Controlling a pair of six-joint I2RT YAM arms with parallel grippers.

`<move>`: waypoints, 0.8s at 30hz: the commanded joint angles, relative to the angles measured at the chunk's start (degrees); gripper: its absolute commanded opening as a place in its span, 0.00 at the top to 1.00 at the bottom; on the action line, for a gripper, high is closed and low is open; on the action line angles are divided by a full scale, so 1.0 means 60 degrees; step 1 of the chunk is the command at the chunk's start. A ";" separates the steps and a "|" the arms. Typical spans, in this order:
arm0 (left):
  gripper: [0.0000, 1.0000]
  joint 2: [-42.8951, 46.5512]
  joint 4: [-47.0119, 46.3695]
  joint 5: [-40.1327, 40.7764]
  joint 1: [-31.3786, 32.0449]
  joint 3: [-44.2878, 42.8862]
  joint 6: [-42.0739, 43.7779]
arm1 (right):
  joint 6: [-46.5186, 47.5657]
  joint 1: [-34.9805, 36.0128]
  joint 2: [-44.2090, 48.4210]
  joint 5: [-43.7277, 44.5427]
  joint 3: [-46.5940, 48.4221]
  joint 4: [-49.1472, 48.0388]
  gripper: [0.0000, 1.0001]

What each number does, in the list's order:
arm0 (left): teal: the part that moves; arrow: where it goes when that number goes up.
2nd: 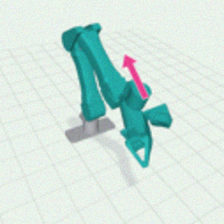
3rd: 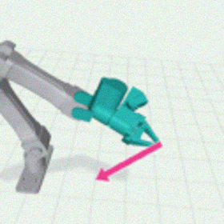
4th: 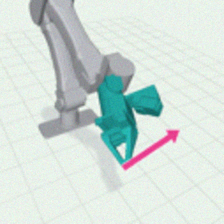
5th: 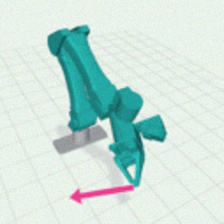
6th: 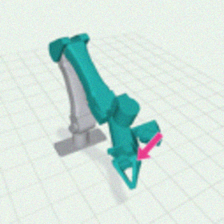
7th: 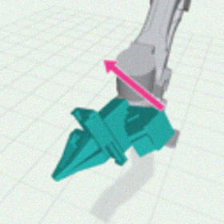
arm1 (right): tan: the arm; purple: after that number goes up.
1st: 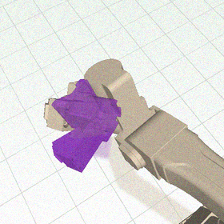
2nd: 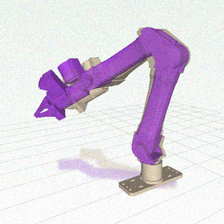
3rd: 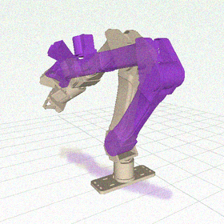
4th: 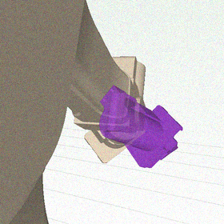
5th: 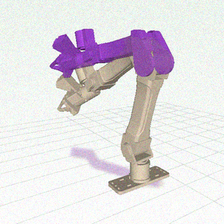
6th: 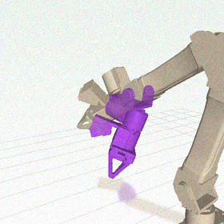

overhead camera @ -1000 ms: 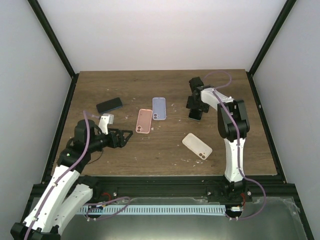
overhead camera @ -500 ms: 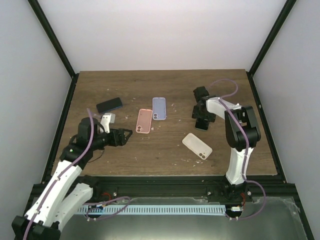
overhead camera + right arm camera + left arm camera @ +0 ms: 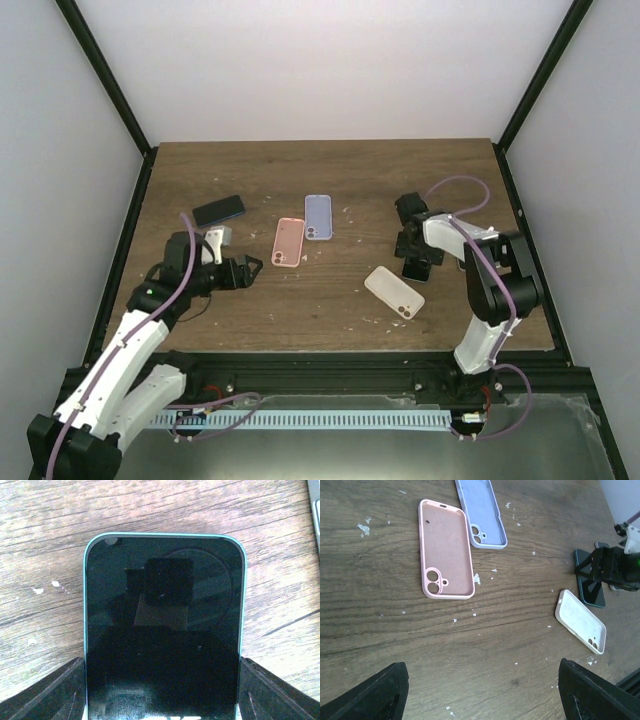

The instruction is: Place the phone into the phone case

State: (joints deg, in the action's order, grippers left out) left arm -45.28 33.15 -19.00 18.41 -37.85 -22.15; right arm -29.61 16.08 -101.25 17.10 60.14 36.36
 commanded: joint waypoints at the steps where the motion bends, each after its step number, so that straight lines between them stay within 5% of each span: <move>1: 0.17 -0.0140 -0.0296 -0.0228 0.0051 -0.0179 -0.0710 | -0.0016 0.0313 0.0051 -0.0238 -0.0851 0.0567 0.32; 12: 0.33 -0.0333 -0.2454 -0.0028 0.1021 0.1104 -0.2702 | -0.0670 0.1183 0.1382 -0.2558 -0.2439 -0.0549 0.34; 24: 0.51 -0.2518 -0.4890 0.2809 0.4720 0.0952 -0.4260 | -0.1069 0.1647 0.2929 -0.2347 -0.3248 -0.0898 0.37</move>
State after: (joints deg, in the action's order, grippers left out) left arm -55.11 10.26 -9.96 40.62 -30.44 -43.48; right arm -34.37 25.45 -84.64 3.73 42.11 28.91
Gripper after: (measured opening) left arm 0.503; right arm 0.768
